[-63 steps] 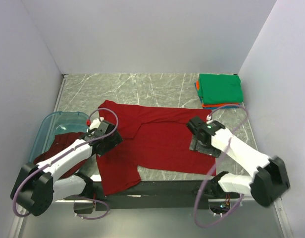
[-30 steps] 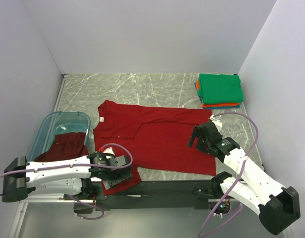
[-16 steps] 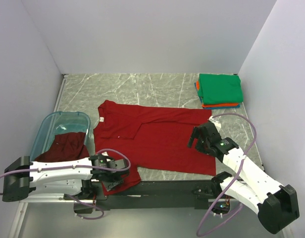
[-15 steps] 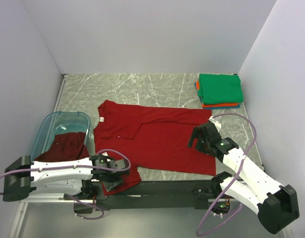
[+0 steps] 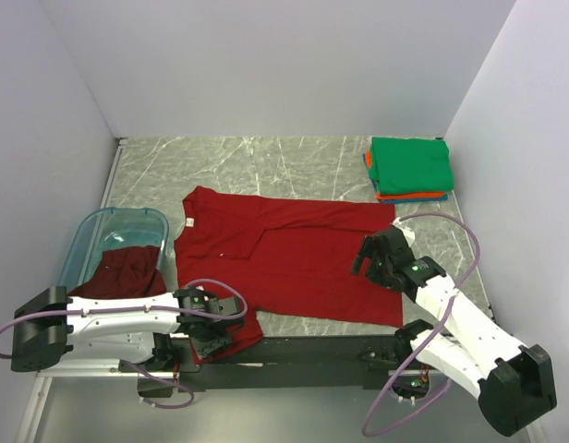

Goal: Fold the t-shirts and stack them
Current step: Fold the tshirt

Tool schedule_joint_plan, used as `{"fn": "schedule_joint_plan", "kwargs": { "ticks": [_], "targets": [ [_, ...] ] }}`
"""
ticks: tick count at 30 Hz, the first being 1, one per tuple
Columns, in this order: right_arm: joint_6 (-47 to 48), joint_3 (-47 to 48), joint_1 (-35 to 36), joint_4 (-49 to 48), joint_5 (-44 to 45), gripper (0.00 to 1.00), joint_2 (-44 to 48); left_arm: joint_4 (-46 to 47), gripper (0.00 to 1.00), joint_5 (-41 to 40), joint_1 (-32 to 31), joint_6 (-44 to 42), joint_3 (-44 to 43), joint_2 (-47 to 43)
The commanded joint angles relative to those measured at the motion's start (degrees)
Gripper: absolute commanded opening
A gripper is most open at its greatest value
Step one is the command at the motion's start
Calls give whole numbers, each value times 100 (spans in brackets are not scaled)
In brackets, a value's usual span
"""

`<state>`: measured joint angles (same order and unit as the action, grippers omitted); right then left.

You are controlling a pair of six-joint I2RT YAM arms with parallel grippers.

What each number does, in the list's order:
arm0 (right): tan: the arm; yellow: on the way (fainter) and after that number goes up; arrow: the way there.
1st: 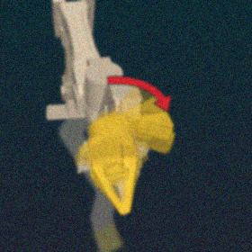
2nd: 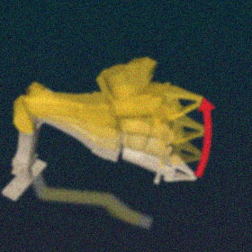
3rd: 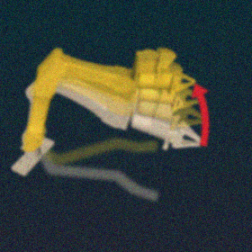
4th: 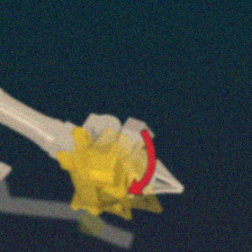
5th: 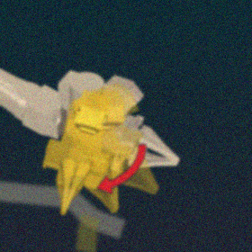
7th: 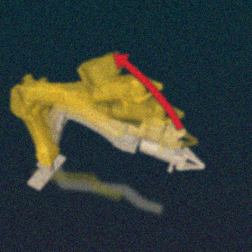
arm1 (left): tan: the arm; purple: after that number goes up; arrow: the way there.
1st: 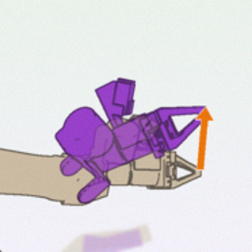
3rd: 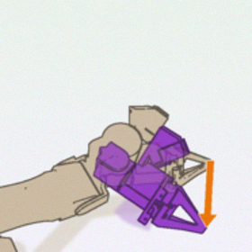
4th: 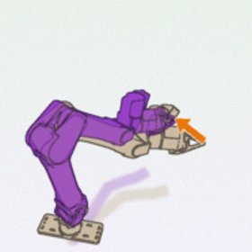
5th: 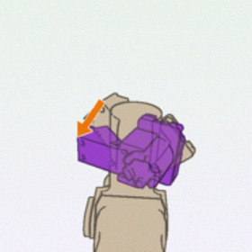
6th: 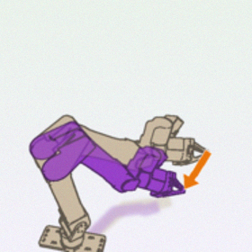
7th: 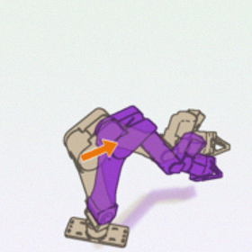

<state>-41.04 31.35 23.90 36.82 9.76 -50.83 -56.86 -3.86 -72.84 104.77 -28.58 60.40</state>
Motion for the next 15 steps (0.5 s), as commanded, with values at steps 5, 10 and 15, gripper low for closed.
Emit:
{"fn": "schedule_joint_plan", "kwargs": {
  "ticks": [5,10,15],
  "targets": [
    [-563,-270,-166,185,-71,96,362,237,30,193,-20,17,247,209],
    [-1099,-358,-219,563,-97,96,951,141,7,157,-29,35,318,95],
    [-1556,-454,-219,862,-677,97,1390,79,1,-45,-20,70,300,-195]
  ]
}}
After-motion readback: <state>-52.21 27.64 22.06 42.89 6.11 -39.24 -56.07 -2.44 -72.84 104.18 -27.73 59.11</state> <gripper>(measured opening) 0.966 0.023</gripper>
